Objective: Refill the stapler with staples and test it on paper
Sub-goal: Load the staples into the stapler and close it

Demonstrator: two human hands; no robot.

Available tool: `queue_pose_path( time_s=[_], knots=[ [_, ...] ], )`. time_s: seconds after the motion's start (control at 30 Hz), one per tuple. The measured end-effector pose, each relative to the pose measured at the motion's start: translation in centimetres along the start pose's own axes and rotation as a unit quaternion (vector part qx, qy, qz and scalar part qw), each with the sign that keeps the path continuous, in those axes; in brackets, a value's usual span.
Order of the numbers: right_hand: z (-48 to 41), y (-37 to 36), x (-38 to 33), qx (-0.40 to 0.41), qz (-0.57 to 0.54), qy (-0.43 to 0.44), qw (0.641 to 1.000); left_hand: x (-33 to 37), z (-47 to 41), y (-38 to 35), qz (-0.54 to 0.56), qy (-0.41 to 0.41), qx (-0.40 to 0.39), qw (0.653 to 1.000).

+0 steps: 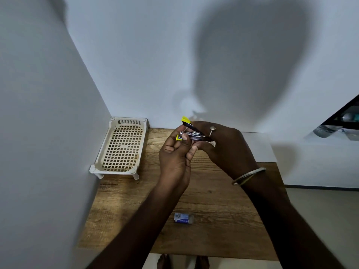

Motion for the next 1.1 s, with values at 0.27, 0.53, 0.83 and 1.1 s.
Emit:
queue_pose_path(
  time_s=[0.27,0.53,0.83,1.1],
  knots=[
    [0.1,0.5,0.2,-0.004,0.095,0.041,0.995,0.8,0.2,-0.4,-0.113,-0.031,-0.084,0.990],
    [0.2,1.0,0.8,0.019,0.111,0.051,0.992,4.2,0.0,-1.9,-0.433,-0.192,-0.104,0.875],
    [0.0,1.4,1.0,0.063,0.122,0.056,0.989,4.2,0.1,-2.3,-0.457,-0.230,-0.047,0.858],
    [0.8,0.8,1.8,0.078,0.124,0.054,0.988,3.6,0.3,-2.4,-0.453,-0.196,-0.058,0.868]
  ],
)
Point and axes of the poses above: each hand's wrist, its own z-axis away from the middle knuckle, its own y-axis out of the back of the hand, x = y × z, the point moved 4 cm from there along -z, towards the middle knuckle, and after that the axes turned 10 degrees about y, right-handed, at the moved point
